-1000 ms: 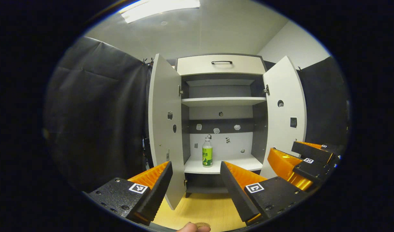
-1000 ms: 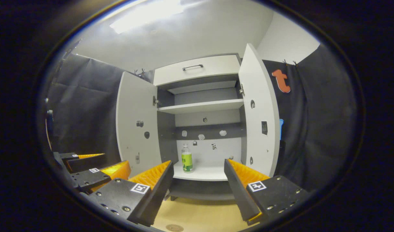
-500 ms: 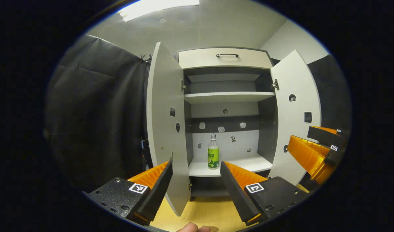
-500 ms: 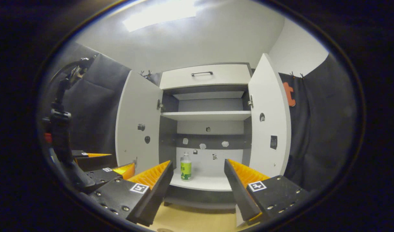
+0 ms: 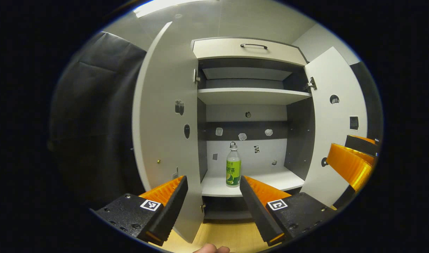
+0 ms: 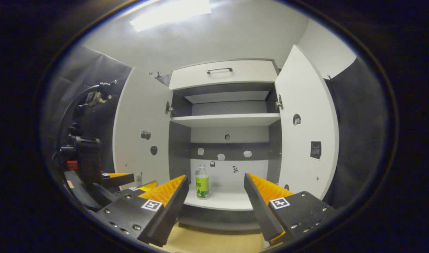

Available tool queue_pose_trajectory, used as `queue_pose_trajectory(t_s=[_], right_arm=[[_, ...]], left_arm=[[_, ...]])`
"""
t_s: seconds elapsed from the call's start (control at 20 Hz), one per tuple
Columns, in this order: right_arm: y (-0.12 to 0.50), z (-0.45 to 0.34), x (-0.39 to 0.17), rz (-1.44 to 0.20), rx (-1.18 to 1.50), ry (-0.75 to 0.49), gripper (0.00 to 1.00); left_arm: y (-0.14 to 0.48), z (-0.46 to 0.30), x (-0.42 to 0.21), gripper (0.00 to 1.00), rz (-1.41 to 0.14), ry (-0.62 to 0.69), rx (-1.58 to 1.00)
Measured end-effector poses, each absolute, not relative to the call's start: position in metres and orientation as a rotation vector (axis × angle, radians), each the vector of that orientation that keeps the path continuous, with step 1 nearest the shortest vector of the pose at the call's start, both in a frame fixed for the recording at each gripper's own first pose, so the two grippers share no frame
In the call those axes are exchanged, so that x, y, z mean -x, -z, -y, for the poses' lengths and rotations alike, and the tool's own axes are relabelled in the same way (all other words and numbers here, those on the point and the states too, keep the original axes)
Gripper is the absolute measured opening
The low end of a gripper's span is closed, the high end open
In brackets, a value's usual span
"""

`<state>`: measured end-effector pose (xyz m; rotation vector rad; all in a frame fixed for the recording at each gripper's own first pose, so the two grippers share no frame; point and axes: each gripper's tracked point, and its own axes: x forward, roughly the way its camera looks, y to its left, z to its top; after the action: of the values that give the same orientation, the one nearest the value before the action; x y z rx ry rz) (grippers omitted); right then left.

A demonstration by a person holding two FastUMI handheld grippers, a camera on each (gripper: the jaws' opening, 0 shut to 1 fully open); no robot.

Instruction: Grasp the bottle in the cabinet with the left hand and place it on the coaster, then close the right door with the right hand and the left door with the left hand.

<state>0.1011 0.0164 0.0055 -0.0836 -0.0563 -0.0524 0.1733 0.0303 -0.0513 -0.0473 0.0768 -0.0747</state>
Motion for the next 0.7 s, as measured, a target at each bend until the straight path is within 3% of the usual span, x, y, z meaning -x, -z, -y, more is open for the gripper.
queue_pose_trajectory(t_s=[0.55, 0.7], right_arm=[[-0.003, 0.025, -0.142, 0.009, 0.045, 0.178, 0.92], [-0.009, 0.033, -0.142, 0.015, 0.054, 0.205, 0.96]], left_arm=[[0.093, 0.022, -0.338, 0.95, -0.078, 0.153, 0.134], [0.111, 0.043, -0.373, 0.95, -0.100, 0.193, 0.153]])
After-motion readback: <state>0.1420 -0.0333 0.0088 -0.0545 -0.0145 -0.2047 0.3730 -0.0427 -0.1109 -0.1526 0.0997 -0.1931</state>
